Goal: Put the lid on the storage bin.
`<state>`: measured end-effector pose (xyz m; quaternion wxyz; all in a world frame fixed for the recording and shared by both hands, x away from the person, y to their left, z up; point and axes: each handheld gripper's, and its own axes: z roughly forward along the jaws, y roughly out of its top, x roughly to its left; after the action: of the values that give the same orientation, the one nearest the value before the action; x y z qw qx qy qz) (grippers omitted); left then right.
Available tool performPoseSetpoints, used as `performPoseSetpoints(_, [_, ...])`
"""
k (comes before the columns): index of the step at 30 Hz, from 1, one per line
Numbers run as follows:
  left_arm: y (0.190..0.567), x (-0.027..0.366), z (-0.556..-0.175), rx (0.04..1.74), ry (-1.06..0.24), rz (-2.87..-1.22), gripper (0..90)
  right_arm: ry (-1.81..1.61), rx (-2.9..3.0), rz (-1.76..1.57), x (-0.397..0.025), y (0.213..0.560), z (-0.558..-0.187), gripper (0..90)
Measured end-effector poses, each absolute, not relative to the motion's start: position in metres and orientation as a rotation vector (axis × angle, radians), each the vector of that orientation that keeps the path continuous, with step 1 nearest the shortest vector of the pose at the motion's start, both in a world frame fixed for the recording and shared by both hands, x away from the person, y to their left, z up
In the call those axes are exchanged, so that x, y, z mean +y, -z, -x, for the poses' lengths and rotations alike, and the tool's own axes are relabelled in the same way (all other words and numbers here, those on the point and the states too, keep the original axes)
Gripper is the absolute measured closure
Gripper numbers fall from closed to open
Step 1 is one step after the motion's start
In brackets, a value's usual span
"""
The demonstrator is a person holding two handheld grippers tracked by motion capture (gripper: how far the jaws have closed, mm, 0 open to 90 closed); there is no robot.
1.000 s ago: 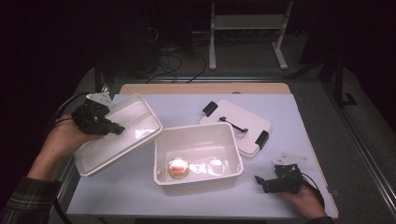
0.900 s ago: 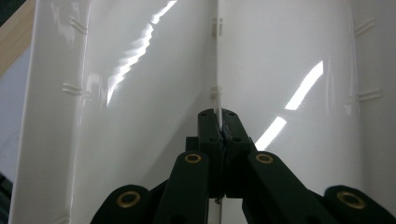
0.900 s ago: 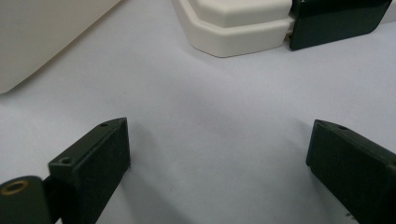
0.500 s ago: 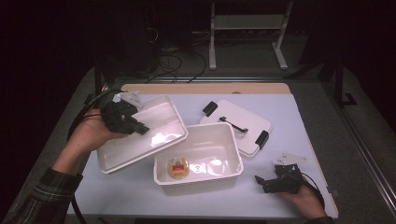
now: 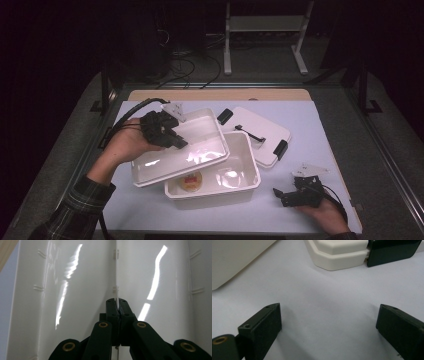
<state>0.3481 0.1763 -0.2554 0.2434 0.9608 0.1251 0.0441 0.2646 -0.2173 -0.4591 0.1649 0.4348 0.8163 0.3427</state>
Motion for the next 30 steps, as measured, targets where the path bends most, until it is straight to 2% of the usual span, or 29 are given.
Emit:
performPoseSetpoints(17, [0.269, 0.123, -0.346, 0.215, -0.06, -2.646, 88.5, -0.976, 2.326, -1.238, -0.217, 0.459, -0.265, 5.7])
performPoseSetpoints(30, [0.284, 0.101, -0.343, 0.159, -0.03, -2.689, 88.5, -0.977, 2.326, -1.241, -0.217, 0.459, -0.264, 5.7])
